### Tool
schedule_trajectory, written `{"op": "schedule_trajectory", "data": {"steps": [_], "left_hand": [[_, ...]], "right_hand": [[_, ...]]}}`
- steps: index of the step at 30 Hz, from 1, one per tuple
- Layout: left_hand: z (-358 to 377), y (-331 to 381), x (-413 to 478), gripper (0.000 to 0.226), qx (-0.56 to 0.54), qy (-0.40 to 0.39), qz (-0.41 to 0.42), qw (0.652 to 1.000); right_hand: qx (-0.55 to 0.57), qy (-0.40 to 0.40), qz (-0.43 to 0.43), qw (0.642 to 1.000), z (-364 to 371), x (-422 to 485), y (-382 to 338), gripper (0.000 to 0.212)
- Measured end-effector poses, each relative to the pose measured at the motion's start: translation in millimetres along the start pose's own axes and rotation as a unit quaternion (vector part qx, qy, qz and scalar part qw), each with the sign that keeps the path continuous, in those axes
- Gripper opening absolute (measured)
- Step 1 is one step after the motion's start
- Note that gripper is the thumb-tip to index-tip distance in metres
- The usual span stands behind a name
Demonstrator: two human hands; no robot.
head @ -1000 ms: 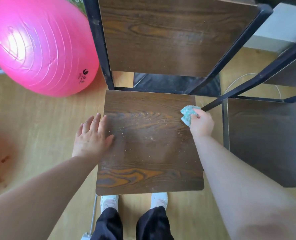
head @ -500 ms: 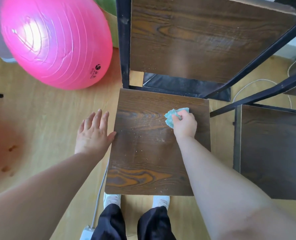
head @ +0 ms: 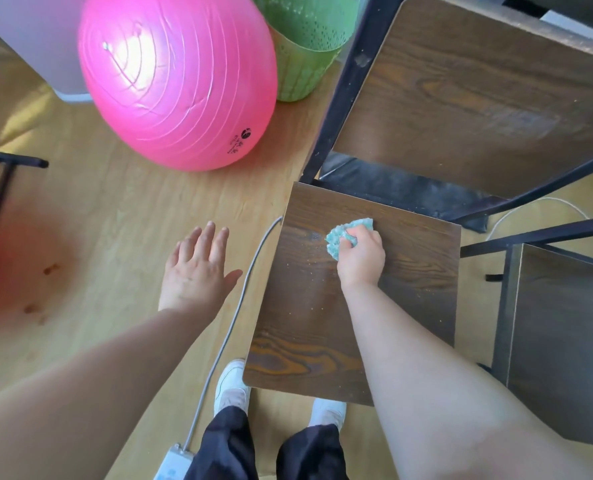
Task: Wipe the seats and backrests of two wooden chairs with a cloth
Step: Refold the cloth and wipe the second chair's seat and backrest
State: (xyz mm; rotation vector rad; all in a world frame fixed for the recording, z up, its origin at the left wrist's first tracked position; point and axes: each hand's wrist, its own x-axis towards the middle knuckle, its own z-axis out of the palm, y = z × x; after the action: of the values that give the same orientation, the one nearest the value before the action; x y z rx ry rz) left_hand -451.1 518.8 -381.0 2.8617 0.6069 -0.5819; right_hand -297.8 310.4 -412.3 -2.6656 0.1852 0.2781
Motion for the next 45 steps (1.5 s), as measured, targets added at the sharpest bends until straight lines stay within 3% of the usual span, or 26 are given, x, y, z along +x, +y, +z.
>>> {"op": "schedule_trajectory", "data": {"steps": [4,7,11,15,18,21,26,30,34,38,45], "left_hand": [[5,-9,-4,0.077,-0.004,0.001,-0.005,1.000],[6,-10,-7,0.077,-0.002,0.002,-0.005,1.000],[4,-8,-12,0.075,-0.025,0.010,0.001,1.000],[0,-5,-15,0.077,-0.029,0.021,0.016,0.999],[-6,-1,-15,0.077,-0.027,0.026,0.023,0.999],[-8,5,-15,0.075,-0.025,0.020,0.022,0.999],[-7,18,-12,0.075,-0.030,0.014,0.038,0.999],[-2,21,-6,0.075,-0.041,0.012,0.044,0.998],[4,13,-3,0.074,-0.030,0.005,0.050,0.998],[8,-2,0,0.075,-0.041,0.006,0.040,0.998],[8,-28,2,0.074,-0.055,0.009,0.022,0.998]], "right_hand": [[0.008,-0.010,-0.023,1.000,4,-8,-7,0.011],[0.023,-0.044,-0.091,0.995,16,-25,-16,0.012],[0.039,-0.100,-0.221,0.969,37,-58,-27,0.014],[0.041,-0.191,-0.290,0.937,41,-76,-35,0.010],[0.098,-0.169,-0.272,0.942,22,-71,-29,0.011],[0.142,-0.059,-0.213,0.965,-13,-45,-5,0.014],[0.068,0.047,-0.041,0.996,-74,22,59,0.019],[0.011,0.086,0.076,0.993,-85,55,84,0.025],[0.041,0.095,0.168,0.980,-64,63,70,0.028],[0.073,0.093,0.113,0.987,-26,48,17,0.023],[0.072,-0.031,-0.096,0.992,34,23,-84,0.021]]}}
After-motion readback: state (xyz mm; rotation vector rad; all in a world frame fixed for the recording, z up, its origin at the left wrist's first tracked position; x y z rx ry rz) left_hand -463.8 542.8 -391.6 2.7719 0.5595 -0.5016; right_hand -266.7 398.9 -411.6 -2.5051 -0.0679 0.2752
